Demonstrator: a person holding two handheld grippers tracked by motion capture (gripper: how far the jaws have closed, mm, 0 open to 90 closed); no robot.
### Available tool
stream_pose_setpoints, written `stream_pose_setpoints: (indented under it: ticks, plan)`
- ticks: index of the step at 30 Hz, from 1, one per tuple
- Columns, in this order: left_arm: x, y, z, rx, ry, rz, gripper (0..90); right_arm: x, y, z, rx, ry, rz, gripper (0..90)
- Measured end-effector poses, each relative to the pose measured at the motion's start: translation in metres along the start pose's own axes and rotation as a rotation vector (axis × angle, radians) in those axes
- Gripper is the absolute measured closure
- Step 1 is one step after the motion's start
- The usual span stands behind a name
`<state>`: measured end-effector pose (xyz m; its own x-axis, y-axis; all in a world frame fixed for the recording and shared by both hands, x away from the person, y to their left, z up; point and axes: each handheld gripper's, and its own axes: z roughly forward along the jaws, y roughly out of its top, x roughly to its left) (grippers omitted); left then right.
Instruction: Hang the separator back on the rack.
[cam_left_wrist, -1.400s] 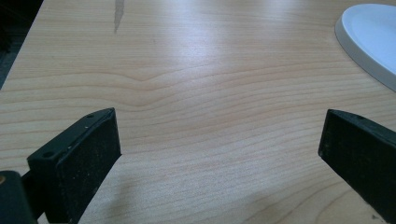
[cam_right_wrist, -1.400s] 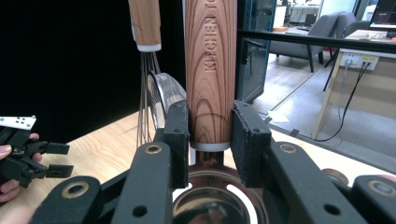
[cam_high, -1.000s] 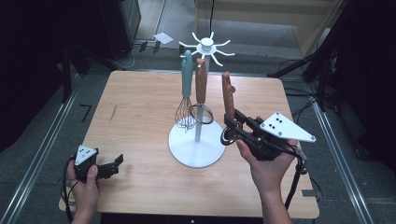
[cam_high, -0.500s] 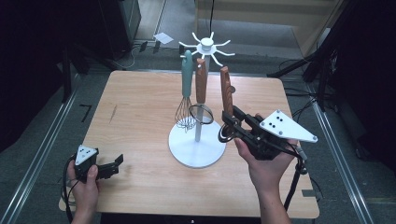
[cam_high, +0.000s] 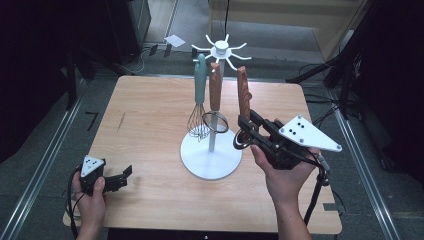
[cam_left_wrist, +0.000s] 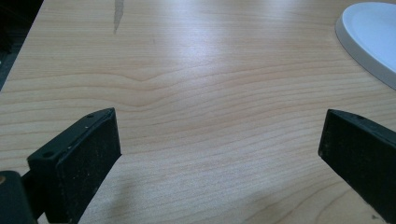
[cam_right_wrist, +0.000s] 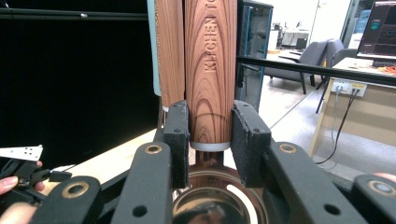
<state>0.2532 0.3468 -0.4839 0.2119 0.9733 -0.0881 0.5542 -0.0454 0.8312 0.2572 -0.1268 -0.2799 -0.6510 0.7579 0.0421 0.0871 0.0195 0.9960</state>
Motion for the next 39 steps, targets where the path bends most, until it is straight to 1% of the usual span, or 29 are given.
stream_pose_setpoints:
  ticks: [9, 15, 20, 25, 28, 32, 33, 34, 35, 37, 39]
  plan:
    - [0.0, 0.0, 0.0, -0.001, -0.001, -0.001, 0.0, 0.0, 0.004, 0.007, 0.0, -0.009, 0.001, 71.1]
    - [0.0, 0.0, 0.0, 0.0, -0.002, 0.0, 0.0, 0.001, 0.007, 0.011, 0.006, -0.012, -0.009, 71.1]
    - [0.0, 0.0, 0.0, 0.001, -0.002, 0.001, 0.0, 0.002, 0.006, 0.015, 0.013, -0.014, -0.002, 71.1]
    - [0.0, 0.0, 0.0, 0.002, -0.001, 0.002, 0.0, 0.003, 0.004, 0.02, 0.026, -0.017, -0.008, 71.1]
    - [0.0, 0.0, 0.0, 0.004, -0.001, 0.002, 0.0, 0.003, 0.001, 0.021, 0.025, -0.033, -0.028, 70.9]
    - [0.0, 0.0, 0.0, 0.006, 0.0, 0.004, 0.0, 0.0, -0.003, 0.021, 0.003, -0.003, -0.011, 70.3]
    - [0.0, 0.0, 0.0, 0.005, 0.0, 0.004, 0.0, 0.0, -0.004, 0.021, 0.001, -0.002, -0.004, 69.3]
    - [0.0, 0.0, 0.0, 0.005, 0.0, 0.004, 0.0, 0.0, -0.004, 0.021, 0.002, -0.006, 0.0, 66.0]
    - [0.0, 0.0, 0.0, 0.005, 0.0, 0.004, 0.0, -0.001, -0.005, 0.021, 0.002, -0.014, -0.003, 60.1]
    - [0.0, 0.0, 0.0, 0.004, 0.0, 0.006, 0.0, -0.002, -0.006, 0.02, 0.001, -0.01, 0.002, 51.6]
    - [0.0, 0.0, 0.0, 0.005, -0.001, 0.004, 0.0, -0.002, -0.009, 0.02, 0.004, -0.016, 0.0, 42.7]
